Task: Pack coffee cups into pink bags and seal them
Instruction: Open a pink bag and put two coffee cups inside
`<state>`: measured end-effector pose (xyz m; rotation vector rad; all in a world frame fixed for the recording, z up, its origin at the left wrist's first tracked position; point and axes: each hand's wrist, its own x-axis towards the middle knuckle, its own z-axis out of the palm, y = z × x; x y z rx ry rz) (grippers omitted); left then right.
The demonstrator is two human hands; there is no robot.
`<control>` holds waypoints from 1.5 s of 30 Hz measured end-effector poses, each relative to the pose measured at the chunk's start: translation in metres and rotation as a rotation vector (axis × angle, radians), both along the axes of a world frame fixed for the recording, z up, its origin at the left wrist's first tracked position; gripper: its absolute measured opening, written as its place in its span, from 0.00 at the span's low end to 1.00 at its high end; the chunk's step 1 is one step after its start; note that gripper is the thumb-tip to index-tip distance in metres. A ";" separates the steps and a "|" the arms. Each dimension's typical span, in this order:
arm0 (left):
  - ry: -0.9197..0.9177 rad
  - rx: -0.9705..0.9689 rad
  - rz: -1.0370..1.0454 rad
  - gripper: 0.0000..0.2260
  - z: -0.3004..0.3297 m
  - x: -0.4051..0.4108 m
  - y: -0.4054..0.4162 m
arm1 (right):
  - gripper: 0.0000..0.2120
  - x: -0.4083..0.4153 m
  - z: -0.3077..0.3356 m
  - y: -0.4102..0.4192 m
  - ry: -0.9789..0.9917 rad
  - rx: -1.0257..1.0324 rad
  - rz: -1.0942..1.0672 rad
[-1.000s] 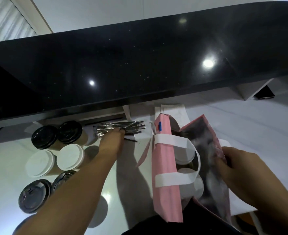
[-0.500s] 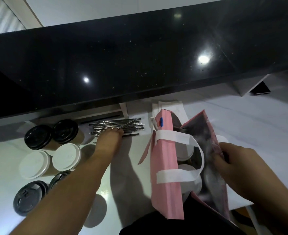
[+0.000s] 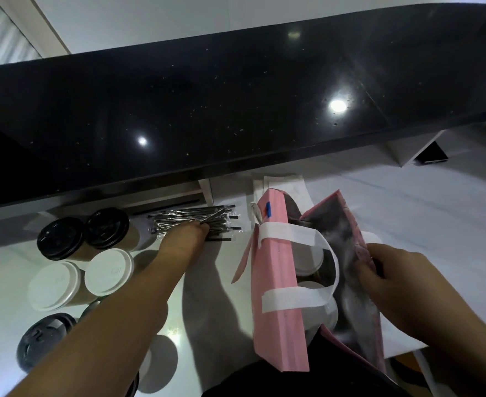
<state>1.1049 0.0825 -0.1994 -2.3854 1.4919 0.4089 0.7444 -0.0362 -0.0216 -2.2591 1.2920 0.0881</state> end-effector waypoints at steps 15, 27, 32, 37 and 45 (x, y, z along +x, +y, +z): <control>0.208 -0.058 -0.014 0.10 0.036 0.021 0.004 | 0.18 0.001 0.003 -0.001 0.004 0.001 0.036; 0.580 -0.236 0.283 0.08 0.185 -0.028 0.057 | 0.19 -0.002 0.002 -0.012 -0.008 0.033 0.099; 0.924 -0.446 0.342 0.09 0.267 -0.095 0.045 | 0.19 -0.005 0.001 -0.015 -0.040 0.038 0.092; 0.894 -0.335 0.259 0.07 0.279 -0.165 -0.014 | 0.19 -0.009 0.000 -0.019 -0.080 0.040 0.065; 0.531 -0.058 0.182 0.07 0.238 -0.220 -0.088 | 0.17 -0.014 0.005 -0.024 -0.095 0.065 0.072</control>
